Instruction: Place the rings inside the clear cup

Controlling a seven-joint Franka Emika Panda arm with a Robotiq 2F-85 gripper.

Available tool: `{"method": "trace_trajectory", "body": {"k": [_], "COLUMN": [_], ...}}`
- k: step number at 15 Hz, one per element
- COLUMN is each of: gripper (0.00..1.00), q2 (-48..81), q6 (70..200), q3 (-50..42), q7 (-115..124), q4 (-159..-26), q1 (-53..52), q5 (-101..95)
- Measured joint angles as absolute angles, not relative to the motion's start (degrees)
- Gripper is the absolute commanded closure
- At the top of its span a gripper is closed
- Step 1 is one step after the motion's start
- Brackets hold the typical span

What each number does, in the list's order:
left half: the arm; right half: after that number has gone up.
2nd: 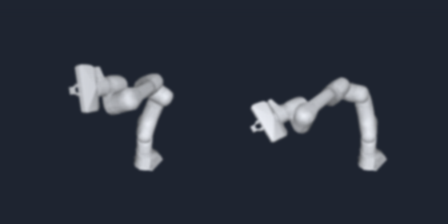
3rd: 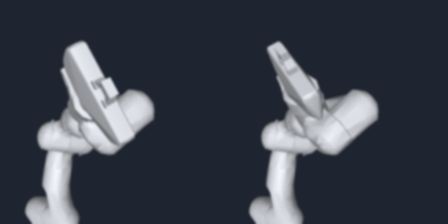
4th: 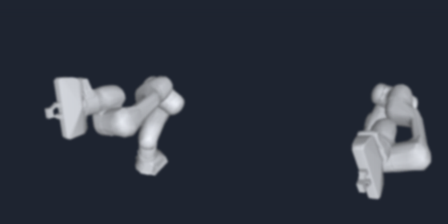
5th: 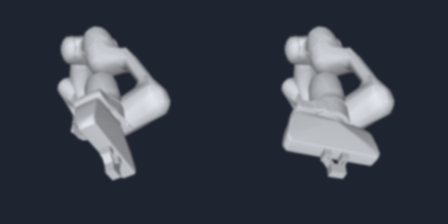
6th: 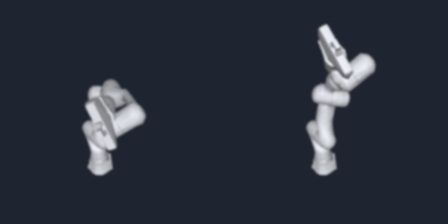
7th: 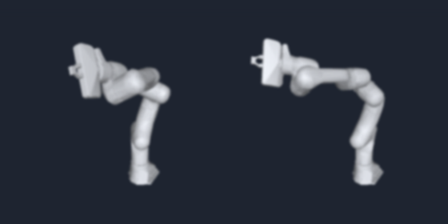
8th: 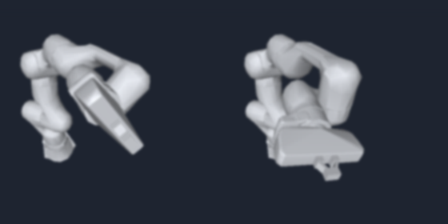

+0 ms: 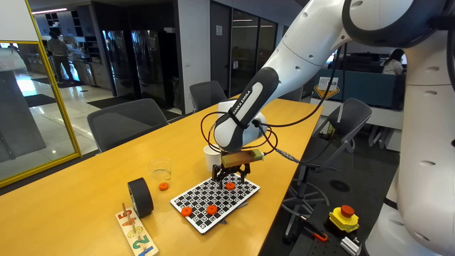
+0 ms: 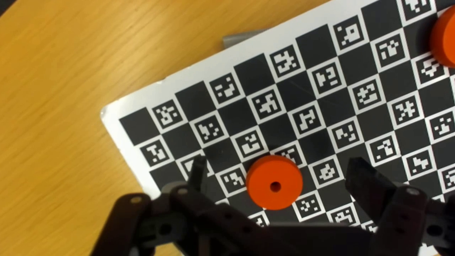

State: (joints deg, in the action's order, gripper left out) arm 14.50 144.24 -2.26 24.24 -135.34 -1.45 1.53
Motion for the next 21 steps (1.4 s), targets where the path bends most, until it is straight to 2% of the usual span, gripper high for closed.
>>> {"method": "trace_trajectory", "body": {"k": [1, 2, 4, 8, 11, 12, 21], "gripper": [0.01, 0.25, 0.29, 0.63, 0.84, 0.81, 0.81], "q2": [14.67, 14.85, 15.12, 15.30, 15.46, 15.47, 14.14], "q6": [144.25, 144.25, 144.35, 144.55, 144.58, 144.58, 144.62], "q3": [-2.27, -2.28, -2.33, -2.45, -2.56, -2.64, -2.42], "q7": [24.24, 24.24, 24.24, 24.24, 24.24, 24.24, 24.26], "q4": [-135.29, -135.23, -135.10, -134.93, -134.76, -134.65, -132.30], "q1": [-1.45, -1.45, -1.45, -1.45, -1.45, -1.45, -3.45], "q5": [1.53, 1.53, 1.53, 1.53, 1.53, 1.53, -0.17]}}
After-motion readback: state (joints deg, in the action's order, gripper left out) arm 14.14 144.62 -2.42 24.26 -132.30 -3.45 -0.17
